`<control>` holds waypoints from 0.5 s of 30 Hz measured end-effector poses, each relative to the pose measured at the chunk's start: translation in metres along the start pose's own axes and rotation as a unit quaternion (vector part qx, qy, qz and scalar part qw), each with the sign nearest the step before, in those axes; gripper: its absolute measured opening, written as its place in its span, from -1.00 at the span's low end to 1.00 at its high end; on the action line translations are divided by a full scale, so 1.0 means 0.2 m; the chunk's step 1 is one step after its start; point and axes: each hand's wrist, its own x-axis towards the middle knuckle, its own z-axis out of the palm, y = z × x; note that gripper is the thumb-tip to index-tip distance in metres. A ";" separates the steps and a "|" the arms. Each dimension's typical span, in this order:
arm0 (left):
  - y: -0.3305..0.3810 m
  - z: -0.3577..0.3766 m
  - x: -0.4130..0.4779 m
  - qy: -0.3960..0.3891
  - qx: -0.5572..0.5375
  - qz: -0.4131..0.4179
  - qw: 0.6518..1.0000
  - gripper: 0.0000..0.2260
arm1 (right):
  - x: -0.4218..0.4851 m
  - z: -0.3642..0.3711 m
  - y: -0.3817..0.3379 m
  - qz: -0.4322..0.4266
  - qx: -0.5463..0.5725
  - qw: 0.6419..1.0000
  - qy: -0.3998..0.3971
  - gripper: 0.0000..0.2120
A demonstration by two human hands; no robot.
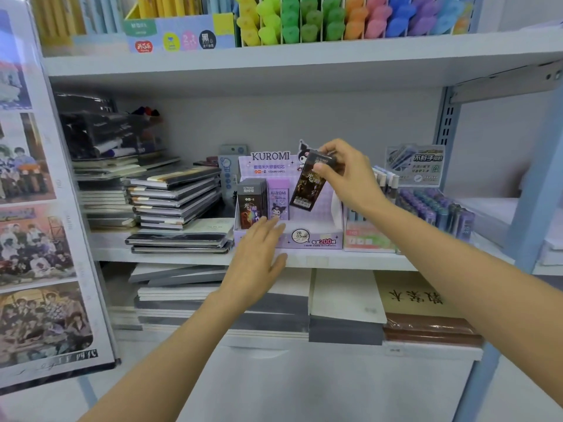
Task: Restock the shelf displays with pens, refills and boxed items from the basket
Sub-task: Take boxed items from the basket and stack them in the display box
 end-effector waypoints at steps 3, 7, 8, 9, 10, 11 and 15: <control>-0.03 0.06 0.00 -0.051 0.080 0.014 0.995 -0.45 | 0.06 0.05 0.02 -0.013 -0.082 0.996 -0.014 -0.87; -0.05 0.06 0.01 -0.030 0.099 0.040 0.994 -0.49 | 0.09 0.14 0.09 0.010 -0.142 0.989 -0.032 -0.85; -0.05 0.06 0.01 -0.024 0.099 0.047 0.994 -0.50 | 0.09 0.16 0.11 0.012 -0.149 0.988 -0.036 -0.84; -0.05 0.06 0.01 -0.020 0.102 0.053 0.993 -0.50 | 0.09 0.17 0.12 0.014 -0.153 0.987 -0.041 -0.84; -0.05 0.06 0.00 -0.016 0.107 0.058 0.992 -0.51 | 0.10 0.18 0.12 0.015 -0.157 0.986 -0.046 -0.84; -0.06 0.07 0.00 -0.013 0.110 0.059 0.992 -0.50 | 0.11 0.19 0.13 0.015 -0.164 0.985 -0.053 -0.84; -0.06 0.07 0.00 -0.001 0.108 0.065 0.992 -0.50 | 0.17 0.16 0.15 -0.005 -0.229 0.968 -0.103 -0.84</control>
